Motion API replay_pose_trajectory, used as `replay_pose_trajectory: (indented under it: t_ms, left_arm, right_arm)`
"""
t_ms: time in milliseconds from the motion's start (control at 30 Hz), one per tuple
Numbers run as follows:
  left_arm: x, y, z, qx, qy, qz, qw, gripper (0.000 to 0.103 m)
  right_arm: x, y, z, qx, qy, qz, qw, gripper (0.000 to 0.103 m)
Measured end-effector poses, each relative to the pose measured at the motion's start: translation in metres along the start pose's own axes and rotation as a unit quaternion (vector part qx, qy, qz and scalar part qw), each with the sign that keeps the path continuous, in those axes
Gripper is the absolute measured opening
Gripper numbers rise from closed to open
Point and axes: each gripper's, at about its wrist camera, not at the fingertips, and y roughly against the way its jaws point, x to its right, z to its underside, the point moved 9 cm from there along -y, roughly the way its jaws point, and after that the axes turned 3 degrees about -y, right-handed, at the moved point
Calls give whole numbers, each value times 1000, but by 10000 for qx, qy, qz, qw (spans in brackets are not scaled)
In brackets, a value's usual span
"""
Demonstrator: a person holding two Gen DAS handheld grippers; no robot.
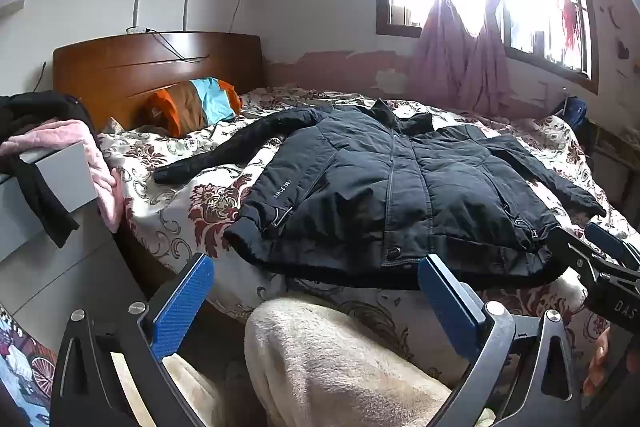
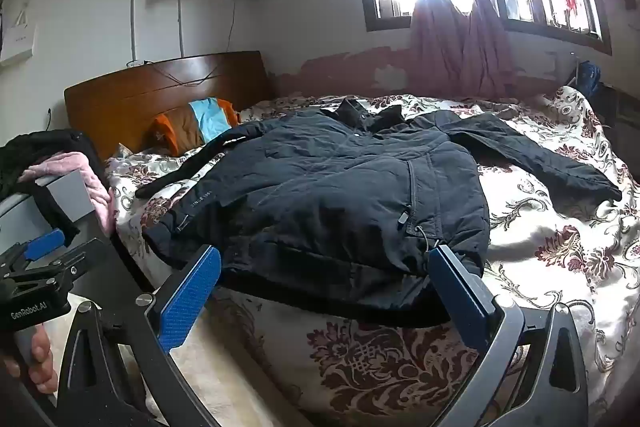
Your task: Fold large clothes
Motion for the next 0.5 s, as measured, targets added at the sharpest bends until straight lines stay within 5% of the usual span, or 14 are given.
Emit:
replay_pose_trajectory:
  t_ms: [500]
  left_arm:
    - [-2, 1, -5, 16, 50, 51, 10000, 103]
  right_arm:
    - [1, -1, 1, -3, -5, 0, 10000, 102]
